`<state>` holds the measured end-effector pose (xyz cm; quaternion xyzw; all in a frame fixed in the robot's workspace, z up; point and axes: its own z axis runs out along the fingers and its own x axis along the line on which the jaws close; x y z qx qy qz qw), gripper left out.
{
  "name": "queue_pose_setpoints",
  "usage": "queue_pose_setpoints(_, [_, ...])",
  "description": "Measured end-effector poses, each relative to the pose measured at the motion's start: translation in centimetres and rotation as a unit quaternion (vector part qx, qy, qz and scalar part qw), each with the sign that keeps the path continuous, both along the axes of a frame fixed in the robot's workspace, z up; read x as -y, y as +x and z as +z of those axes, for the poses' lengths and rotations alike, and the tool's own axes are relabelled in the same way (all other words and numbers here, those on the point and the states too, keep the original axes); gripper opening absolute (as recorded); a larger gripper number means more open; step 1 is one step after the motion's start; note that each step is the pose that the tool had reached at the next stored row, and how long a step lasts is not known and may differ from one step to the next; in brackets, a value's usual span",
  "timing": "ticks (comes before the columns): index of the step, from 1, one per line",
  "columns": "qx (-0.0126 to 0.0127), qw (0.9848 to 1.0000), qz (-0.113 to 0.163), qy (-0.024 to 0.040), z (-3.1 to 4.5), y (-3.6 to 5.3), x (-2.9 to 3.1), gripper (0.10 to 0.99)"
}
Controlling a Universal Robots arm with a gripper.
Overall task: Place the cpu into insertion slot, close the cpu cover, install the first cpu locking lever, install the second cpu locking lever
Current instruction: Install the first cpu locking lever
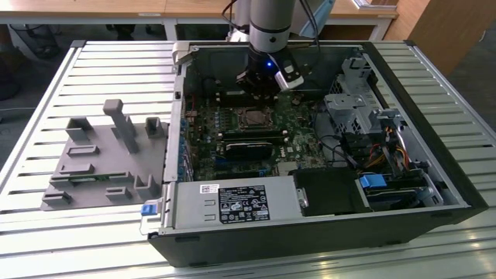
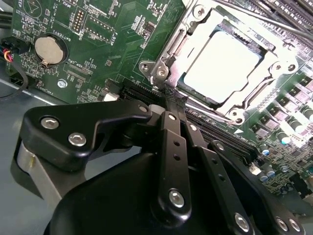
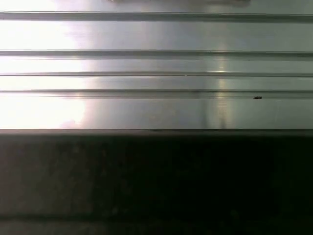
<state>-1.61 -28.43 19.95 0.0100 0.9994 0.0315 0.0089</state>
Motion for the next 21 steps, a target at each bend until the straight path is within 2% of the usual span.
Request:
queue_pose_setpoints(4, [0.0000, 1.0000, 0.000, -0.0029, -0.08, 0.00, -0.01, 0.106])
queue_pose_setpoints(17, [0.0005, 1.0000, 0.000, -0.0037, 0.13, -0.10, -0.02, 0.106])
queue_pose_setpoints(21, [0.0004, 1.0000, 0.000, -0.0076, 0.05, -0.10, -0.02, 0.106])
